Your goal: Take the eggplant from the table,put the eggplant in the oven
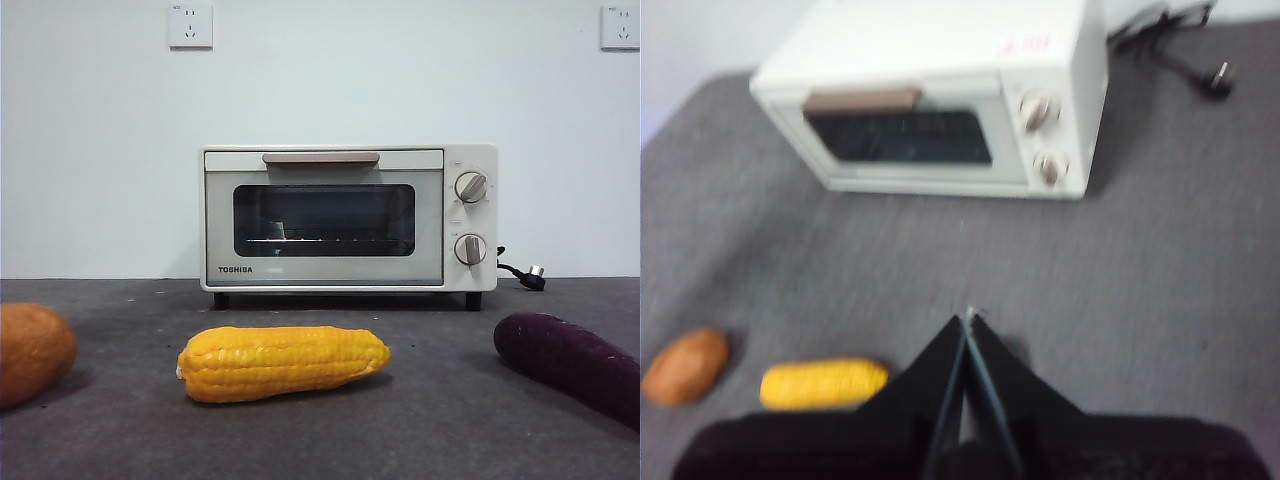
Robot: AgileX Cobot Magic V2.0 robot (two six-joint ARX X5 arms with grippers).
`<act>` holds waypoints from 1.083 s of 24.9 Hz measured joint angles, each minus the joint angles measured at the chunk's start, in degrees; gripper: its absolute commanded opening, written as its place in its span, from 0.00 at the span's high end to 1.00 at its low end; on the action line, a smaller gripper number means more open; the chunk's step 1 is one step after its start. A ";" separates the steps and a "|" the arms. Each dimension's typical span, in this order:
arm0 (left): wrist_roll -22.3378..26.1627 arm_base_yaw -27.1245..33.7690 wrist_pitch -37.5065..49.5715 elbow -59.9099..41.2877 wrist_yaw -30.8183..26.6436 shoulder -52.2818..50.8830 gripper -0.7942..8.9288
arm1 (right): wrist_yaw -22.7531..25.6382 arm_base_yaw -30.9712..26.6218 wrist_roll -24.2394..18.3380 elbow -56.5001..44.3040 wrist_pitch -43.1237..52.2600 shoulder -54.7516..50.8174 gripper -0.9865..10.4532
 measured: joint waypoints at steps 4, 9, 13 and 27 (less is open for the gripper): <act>0.74 -1.64 -0.33 1.53 0.00 1.95 0.92 | 0.00 2.01 -0.98 1.29 -3.82 2.47 0.91; 1.33 -2.56 -0.48 1.66 0.00 3.48 0.92 | 0.00 4.09 -1.14 1.42 -4.63 4.04 0.91; 1.70 -3.19 -0.48 1.68 -0.02 4.98 0.92 | 0.00 6.12 -1.16 1.86 -4.85 5.25 0.75; 2.12 -3.67 2.97 1.68 0.00 9.05 0.92 | -0.50 10.56 -1.11 1.86 -10.86 7.48 0.41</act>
